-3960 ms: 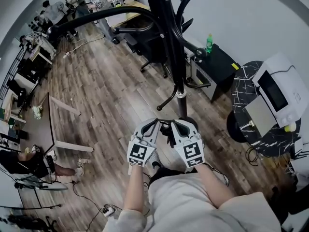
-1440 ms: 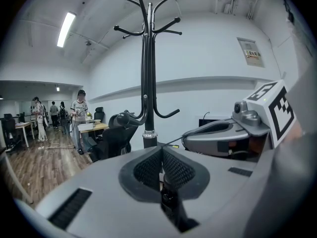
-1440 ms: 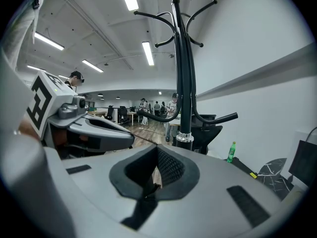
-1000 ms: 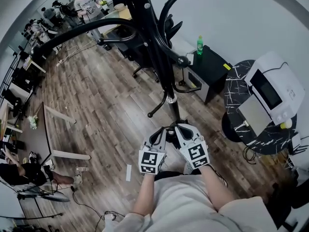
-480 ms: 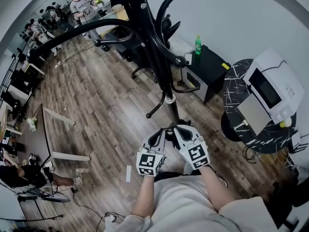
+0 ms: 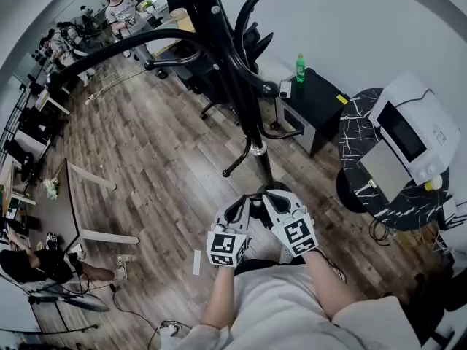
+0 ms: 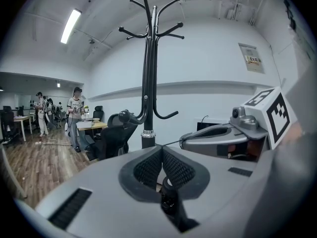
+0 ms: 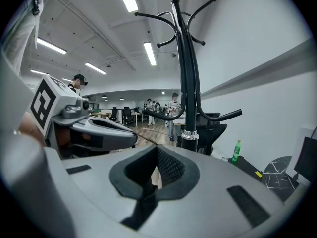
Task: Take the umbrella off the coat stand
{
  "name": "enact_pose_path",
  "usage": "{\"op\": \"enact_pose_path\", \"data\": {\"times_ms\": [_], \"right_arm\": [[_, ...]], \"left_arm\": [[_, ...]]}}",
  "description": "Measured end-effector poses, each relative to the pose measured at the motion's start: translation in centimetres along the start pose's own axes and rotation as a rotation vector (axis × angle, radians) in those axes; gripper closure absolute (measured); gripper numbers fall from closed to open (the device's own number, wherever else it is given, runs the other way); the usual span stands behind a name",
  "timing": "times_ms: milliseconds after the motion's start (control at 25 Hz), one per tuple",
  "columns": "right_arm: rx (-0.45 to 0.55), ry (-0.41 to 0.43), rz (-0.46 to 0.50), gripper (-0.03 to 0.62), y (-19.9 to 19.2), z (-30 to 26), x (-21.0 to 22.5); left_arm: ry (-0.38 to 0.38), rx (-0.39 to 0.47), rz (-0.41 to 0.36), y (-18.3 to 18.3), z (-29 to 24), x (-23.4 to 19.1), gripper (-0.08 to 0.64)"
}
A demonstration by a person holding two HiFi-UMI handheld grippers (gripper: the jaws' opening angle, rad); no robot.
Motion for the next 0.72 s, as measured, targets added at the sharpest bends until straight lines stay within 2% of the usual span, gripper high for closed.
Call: {"op": "enact_pose_path", "data": {"times_ms": [720], "right_arm": [[0.011, -0.007, 0.036, 0.583, 0.97, 0.36, 0.12]], "left_arm": [[-0.007, 0.021, 0.007, 0.52, 0.24, 0.50, 0.538]]}}
Point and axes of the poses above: the fingertips, and each gripper's own axes: z backward along the fingers, x to its right, y out of its top, the point moved 1 cm from there along z, backward along the fingers, and after that the axes turned 13 degrees about z, right-handed, at the moved point
